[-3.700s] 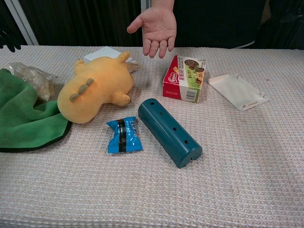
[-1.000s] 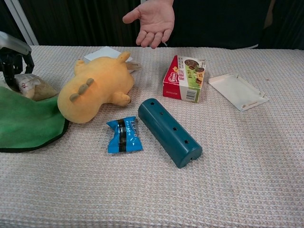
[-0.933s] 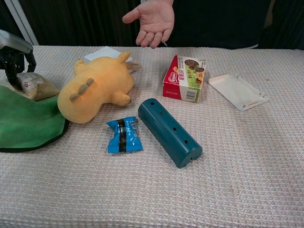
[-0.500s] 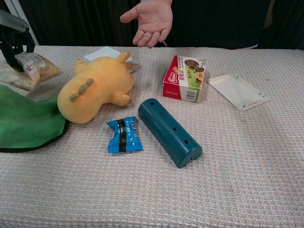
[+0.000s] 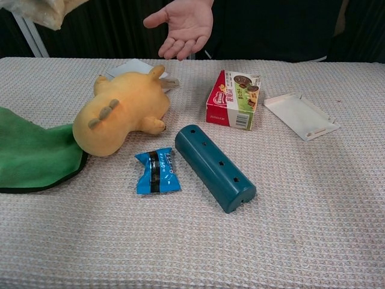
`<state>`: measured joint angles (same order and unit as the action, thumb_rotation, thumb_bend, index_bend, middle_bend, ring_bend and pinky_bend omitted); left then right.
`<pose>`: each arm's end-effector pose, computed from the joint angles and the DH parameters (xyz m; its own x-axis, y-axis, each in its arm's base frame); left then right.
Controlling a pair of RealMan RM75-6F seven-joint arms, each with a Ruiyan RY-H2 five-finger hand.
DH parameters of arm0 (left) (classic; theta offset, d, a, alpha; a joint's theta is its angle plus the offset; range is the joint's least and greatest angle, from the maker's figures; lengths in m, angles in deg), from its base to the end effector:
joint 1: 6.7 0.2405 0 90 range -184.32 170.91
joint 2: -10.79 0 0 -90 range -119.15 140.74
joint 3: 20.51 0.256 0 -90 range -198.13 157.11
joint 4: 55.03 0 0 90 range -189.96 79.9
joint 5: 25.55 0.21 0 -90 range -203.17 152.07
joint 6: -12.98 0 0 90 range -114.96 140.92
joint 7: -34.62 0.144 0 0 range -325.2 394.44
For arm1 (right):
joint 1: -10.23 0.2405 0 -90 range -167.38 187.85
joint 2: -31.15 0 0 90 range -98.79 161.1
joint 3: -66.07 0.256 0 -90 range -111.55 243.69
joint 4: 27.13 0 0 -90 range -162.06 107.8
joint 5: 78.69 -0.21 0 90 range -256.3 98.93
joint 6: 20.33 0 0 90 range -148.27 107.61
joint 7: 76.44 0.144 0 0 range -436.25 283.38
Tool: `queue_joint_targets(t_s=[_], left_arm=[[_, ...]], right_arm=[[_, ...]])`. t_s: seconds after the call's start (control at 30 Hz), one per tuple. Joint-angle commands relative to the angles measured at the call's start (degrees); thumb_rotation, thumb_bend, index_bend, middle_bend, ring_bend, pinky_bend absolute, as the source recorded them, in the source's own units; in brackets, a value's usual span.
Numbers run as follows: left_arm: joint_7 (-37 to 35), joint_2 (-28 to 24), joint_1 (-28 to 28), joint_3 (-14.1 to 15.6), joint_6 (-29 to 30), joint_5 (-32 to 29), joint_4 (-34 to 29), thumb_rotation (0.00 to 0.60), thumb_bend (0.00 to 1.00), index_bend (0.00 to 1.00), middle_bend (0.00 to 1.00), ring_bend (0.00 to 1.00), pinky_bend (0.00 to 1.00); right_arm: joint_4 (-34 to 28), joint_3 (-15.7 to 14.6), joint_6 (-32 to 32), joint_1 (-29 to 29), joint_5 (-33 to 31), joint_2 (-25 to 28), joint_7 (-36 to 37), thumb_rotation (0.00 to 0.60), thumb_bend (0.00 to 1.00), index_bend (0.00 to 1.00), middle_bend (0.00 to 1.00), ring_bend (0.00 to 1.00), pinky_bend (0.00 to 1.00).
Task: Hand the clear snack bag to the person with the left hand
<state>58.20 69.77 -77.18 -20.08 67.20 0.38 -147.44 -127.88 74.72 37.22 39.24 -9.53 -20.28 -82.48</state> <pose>-0.1052 0.4430 0.1641 0.5932 0.1209 0.7959 0.8047 -0.1161 -0.5822 -0.2390 -0.3108 0.1822 0.5088 -0.1850 0.8407 -0.8600 -0.1521 0.4870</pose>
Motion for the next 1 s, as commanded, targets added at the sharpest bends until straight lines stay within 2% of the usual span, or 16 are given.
queue_joint_targets(t_s=[0.03, 0.2, 0.27, 0.47, 0.63, 0.7, 0.8, 0.83, 0.87, 0.97, 1.0], left_arm=[[-0.86, -0.28, -0.17, -4.91, 2.0, 3.19, -3.59, 0.6, 0.39, 0.73, 0.8, 0.8, 0.7], [-0.21, 4.8, -1.33, -8.0, 1.67, 9.74, -4.33, 0.6, 0.39, 0.73, 0.8, 0.8, 0.71], [0.52, 7.67, -2.05, -8.8, 1.39, 10.22, -3.18, 0.6, 0.39, 0.73, 0.8, 0.8, 0.71], [5.29, 18.82, -3.79, -9.5, 2.33, 9.87, 6.13, 0.6, 0.39, 0.73, 0.8, 0.8, 0.71], [5.51, 22.75, -3.91, -10.88, 0.95, 9.93, 12.42, 0.6, 0.38, 0.73, 0.8, 0.8, 0.71], [5.58, 23.61, -3.76, -11.6, 0.37, 9.17, 13.77, 0.6, 0.38, 0.68, 0.79, 0.79, 0.7], [6.2, 24.58, -3.65, -12.4, -0.14, 8.25, 15.24, 0.6, 0.36, 0.56, 0.76, 0.77, 0.68], [6.5, 24.75, -3.59, -12.47, -0.45, 7.97, 15.44, 0.6, 0.34, 0.52, 0.73, 0.74, 0.65], [6.91, 24.66, -3.53, -12.3, -1.23, 7.69, 15.39, 0.6, 0.3, 0.44, 0.65, 0.66, 0.6], [8.67, 23.45, -3.4, -11.6, -3.38, 6.62, 14.44, 0.6, 0.14, 0.13, 0.26, 0.31, 0.4], [8.41, 23.37, -3.1, -11.77, -2.91, 7.55, 14.27, 0.6, 0.1, 0.07, 0.13, 0.2, 0.32]], right_arm=[[-0.01, 0.19, -0.07, 0.05, -0.08, 0.15, 0.22, 0.6, 0.44, 0.0, 0.0, 0.0, 0.0], [1.0, -0.09, -0.47, -0.05, -0.06, -0.39, 0.41, 0.6, 0.44, 0.0, 0.0, 0.0, 0.0], [1.27, -0.2, -0.61, -0.09, -0.23, -0.63, 0.36, 0.6, 0.44, 0.0, 0.0, 0.0, 0.0], [2.65, -0.57, -0.44, -0.61, -0.04, -1.24, 0.86, 0.6, 0.45, 0.0, 0.0, 0.0, 0.0], [3.31, -0.53, -0.01, -1.08, 0.56, -0.7, 1.83, 0.6, 0.45, 0.0, 0.0, 0.0, 0.0], [3.53, -0.4, 0.04, -1.21, 0.67, -0.48, 2.44, 0.6, 0.45, 0.0, 0.0, 0.0, 0.0], [4.26, -0.54, -0.53, -1.33, 0.7, -0.57, 3.38, 0.6, 0.44, 0.0, 0.0, 0.0, 0.0], [4.51, -0.65, -0.67, -1.38, 0.82, -0.67, 3.58, 0.6, 0.44, 0.0, 0.0, 0.0, 0.0], [4.72, -0.73, -0.7, -1.43, 0.98, -0.77, 3.73, 0.6, 0.44, 0.0, 0.0, 0.0, 0.0], [5.21, -0.87, -0.58, -1.66, 1.28, -1.0, 4.0, 0.6, 0.44, 0.0, 0.0, 0.0, 0.0], [5.33, -0.82, -0.44, -1.74, 1.35, -1.04, 4.15, 0.6, 0.44, 0.0, 0.0, 0.0, 0.0]])
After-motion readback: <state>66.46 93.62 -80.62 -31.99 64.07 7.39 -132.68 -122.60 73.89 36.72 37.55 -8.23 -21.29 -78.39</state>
